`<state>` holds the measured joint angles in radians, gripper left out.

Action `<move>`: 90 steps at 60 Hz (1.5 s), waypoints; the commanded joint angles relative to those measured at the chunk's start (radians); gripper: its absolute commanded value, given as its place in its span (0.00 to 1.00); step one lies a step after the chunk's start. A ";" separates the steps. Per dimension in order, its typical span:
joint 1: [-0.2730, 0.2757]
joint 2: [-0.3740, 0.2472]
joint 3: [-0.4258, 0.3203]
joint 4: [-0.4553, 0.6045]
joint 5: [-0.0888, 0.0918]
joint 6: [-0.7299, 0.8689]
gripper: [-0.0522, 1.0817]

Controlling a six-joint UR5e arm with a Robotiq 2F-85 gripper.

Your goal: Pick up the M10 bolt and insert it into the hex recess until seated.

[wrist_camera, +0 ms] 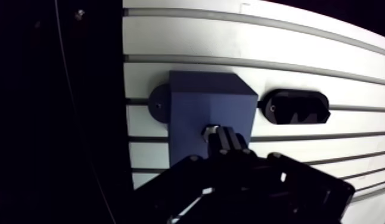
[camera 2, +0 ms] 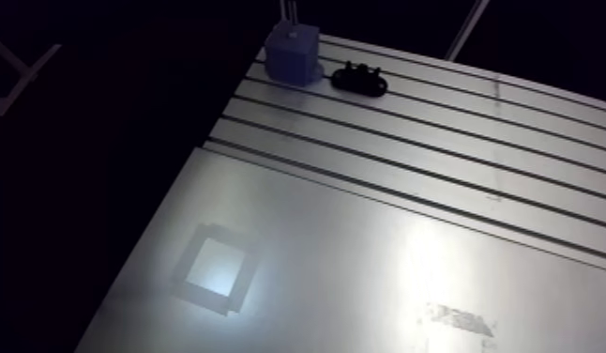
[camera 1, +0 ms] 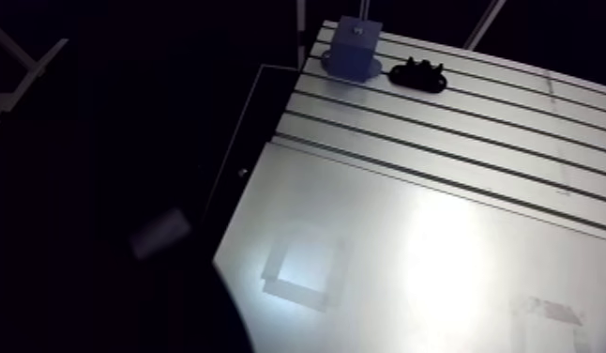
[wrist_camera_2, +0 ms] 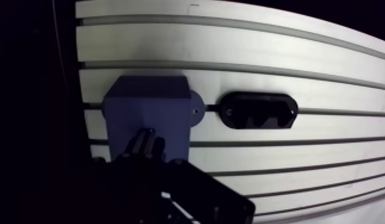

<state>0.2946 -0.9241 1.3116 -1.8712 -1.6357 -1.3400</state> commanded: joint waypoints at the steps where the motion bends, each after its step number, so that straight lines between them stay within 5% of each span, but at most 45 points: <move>1: 0.000 0.002 0.002 -0.001 0.000 -0.011 0.99; 90: 0.003 0.020 0.010 -0.006 0.009 -0.037 0.98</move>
<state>0.2977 -0.9039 1.3200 -1.8769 -1.6267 -1.3753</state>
